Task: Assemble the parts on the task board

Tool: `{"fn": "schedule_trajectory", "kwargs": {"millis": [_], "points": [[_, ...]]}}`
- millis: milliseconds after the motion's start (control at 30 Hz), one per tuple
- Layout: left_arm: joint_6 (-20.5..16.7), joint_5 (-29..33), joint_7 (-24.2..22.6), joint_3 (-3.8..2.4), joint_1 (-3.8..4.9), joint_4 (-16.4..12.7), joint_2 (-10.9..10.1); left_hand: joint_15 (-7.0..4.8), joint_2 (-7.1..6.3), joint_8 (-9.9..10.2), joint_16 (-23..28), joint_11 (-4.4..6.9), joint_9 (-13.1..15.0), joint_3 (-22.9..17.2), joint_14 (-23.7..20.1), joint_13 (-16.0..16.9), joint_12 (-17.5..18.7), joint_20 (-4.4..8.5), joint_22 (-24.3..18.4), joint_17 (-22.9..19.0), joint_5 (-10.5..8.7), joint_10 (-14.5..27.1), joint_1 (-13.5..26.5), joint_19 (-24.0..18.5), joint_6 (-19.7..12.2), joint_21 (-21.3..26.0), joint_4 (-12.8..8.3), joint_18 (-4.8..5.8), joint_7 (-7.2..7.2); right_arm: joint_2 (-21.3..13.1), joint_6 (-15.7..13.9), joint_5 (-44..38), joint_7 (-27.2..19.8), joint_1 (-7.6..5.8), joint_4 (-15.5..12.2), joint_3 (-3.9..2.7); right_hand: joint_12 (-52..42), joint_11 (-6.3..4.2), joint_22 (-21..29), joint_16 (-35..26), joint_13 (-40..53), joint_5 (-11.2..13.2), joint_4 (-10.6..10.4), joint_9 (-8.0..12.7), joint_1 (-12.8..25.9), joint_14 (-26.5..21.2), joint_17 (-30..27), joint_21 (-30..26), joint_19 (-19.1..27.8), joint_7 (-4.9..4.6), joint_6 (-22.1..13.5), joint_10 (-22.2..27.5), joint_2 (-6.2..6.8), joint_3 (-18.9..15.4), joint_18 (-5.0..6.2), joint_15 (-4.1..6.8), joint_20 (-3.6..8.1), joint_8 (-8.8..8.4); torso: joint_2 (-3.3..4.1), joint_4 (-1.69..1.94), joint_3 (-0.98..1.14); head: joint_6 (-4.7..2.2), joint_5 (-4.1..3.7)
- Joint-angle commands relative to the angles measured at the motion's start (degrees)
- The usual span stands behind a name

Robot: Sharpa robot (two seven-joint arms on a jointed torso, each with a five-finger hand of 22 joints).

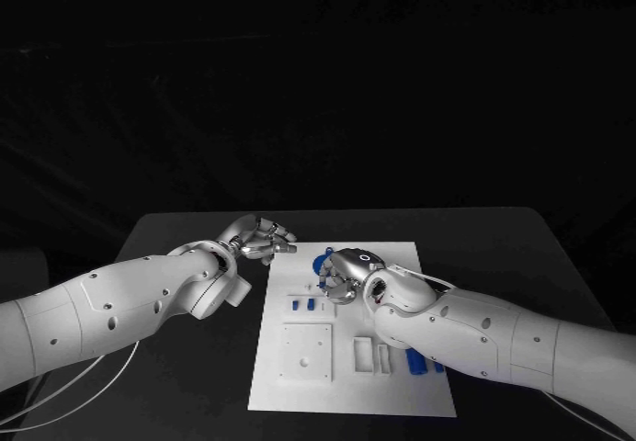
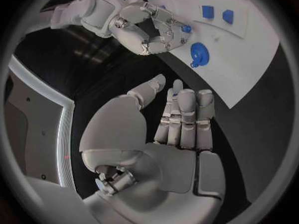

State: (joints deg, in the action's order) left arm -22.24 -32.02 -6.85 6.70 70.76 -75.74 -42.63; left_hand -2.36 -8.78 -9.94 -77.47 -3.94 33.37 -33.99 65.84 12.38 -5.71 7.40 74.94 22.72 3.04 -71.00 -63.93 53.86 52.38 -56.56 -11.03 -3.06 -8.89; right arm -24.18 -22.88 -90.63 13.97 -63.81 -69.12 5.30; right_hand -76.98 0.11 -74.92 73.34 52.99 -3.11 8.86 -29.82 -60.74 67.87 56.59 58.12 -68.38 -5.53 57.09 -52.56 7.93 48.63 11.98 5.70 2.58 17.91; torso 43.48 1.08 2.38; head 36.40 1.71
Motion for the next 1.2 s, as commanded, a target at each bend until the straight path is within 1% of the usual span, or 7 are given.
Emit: {"fn": "schedule_trajectory", "kwargs": {"millis": [33,100,167,400,500,767,1200], "points": [[3.66,16.44,2.38,0.02,0.12,-0.74,-0.19,-0.16,-0.40,-0.21,0.13,-0.01,-0.04,0.37,0.47,0.06,-0.19,0.64,0.49,-0.07,-0.21,-0.46,1.00,0.28,-0.18,0.31,0.84,-3.52,-0.48,-1.52,-2.73,-0.64,-0.66,-0.02,-1.96,-0.66,-0.16,-0.30,-1.02,-0.20,-0.02,0.30,-0.06,-0.12,-0.46,0.00,0.07,0.31,0.08,-0.50,0.86,0.02,0.12,0.43,3.02,0.55,0.42,0.38,-0.01,-0.08,0.03,-0.37,-0.03],[4.31,20.85,3.27,0.03,0.12,-1.14,-0.26,-0.16,-0.48,-0.13,0.10,-0.03,-0.10,1.75,0.56,0.02,-0.05,0.71,0.51,-0.06,-0.11,-0.26,2.23,0.27,-0.56,0.31,1.13,-3.61,-0.60,-2.63,-3.43,-0.25,-0.62,-0.03,-3.32,-1.30,-0.14,-0.34,-1.01,-0.21,-0.04,0.30,-0.16,-0.14,-0.49,0.07,0.07,0.35,0.00,-0.46,0.95,-0.08,0.28,0.53,3.02,0.59,0.45,0.44,-0.02,-0.10,0.04,-0.59,-0.09],[4.48,26.15,4.30,0.07,0.12,-1.76,-0.31,-0.12,-0.26,-0.14,0.08,-0.09,-0.15,2.44,0.75,-0.10,0.22,0.76,0.45,-0.06,-0.09,0.13,2.30,0.26,-0.80,0.42,0.88,-3.80,-0.67,-4.11,-3.93,0.16,-0.45,-0.04,-5.18,-2.46,-0.13,-0.37,-0.99,-0.22,-0.06,0.30,-0.24,-0.16,-0.52,0.11,0.06,0.38,-0.05,-0.43,1.02,-0.16,0.40,0.60,3.02,0.63,0.47,0.48,-0.01,-0.10,0.03,-0.79,-0.10],[3.39,31.46,6.52,0.19,0.11,-3.15,-0.19,-0.06,-0.23,-0.28,0.39,-0.17,-0.39,3.23,1.95,-0.37,0.67,0.64,-0.10,-0.23,-0.10,0.43,1.73,0.94,-1.18,0.89,0.06,-4.22,-0.78,-6.28,-4.54,0.33,0.12,-0.30,-8.38,-4.43,-0.07,-0.45,-0.95,-0.27,-0.12,0.29,-0.47,-0.19,-0.61,0.20,0.04,0.41,-0.16,-0.36,1.14,-0.34,0.68,0.78,3.02,0.71,0.55,0.55,-0.08,-0.37,0.17,-1.47,-0.21],[3.13,32.60,6.84,0.30,0.10,-3.52,0.07,-0.10,-0.68,-0.25,0.73,-0.14,-0.53,3.50,2.29,-0.41,0.68,0.62,-0.40,-0.37,-0.13,0.25,2.02,1.22,-1.45,1.18,0.19,-4.30,-0.83,-6.31,-4.65,0.25,0.17,-0.38,-8.78,-4.77,-0.06,-0.46,-0.95,-0.28,-0.13,0.29,-0.53,-0.19,-0.64,0.23,0.03,0.42,-0.18,-0.35,1.16,-0.38,0.75,0.82,3.02,0.73,0.57,0.56,-0.13,-0.52,0.30,-1.60,-0.18],[2.34,33.02,7.69,0.50,0.09,-4.00,0.65,-0.15,-1.56,-0.48,1.26,-0.08,-0.63,3.71,2.69,-0.51,0.75,0.61,-0.84,-0.54,-0.16,0.04,2.12,1.54,-1.46,1.65,0.30,-4.37,-0.74,-5.27,-4.61,0.10,0.20,-0.40,-8.91,-5.17,-0.02,-0.50,-0.92,-0.30,-0.16,0.29,-0.68,-0.20,-0.73,0.30,0.03,0.44,-0.25,-0.32,1.19,-0.47,0.91,0.92,3.02,0.77,0.62,0.58,-0.07,-0.39,0.42,-1.63,-0.62],[2.17,30.99,9.29,0.86,0.08,-5.13,1.16,0.25,-2.15,-1.52,2.62,-0.50,-0.66,3.50,2.81,-1.37,1.69,0.25,-1.72,-0.89,-0.17,1.16,1.11,1.00,-0.59,3.15,-0.24,-4.08,-0.34,-4.61,-4.84,-0.38,0.22,-0.39,-9.14,-5.52,0.03,-0.53,-0.90,-0.33,-0.20,0.29,-0.85,-0.20,-0.84,0.37,0.02,0.46,-0.32,-0.30,1.20,-0.55,1.00,1.06,3.02,0.80,0.68,0.58,-0.06,-0.30,0.13,-1.57,-0.62]]}}
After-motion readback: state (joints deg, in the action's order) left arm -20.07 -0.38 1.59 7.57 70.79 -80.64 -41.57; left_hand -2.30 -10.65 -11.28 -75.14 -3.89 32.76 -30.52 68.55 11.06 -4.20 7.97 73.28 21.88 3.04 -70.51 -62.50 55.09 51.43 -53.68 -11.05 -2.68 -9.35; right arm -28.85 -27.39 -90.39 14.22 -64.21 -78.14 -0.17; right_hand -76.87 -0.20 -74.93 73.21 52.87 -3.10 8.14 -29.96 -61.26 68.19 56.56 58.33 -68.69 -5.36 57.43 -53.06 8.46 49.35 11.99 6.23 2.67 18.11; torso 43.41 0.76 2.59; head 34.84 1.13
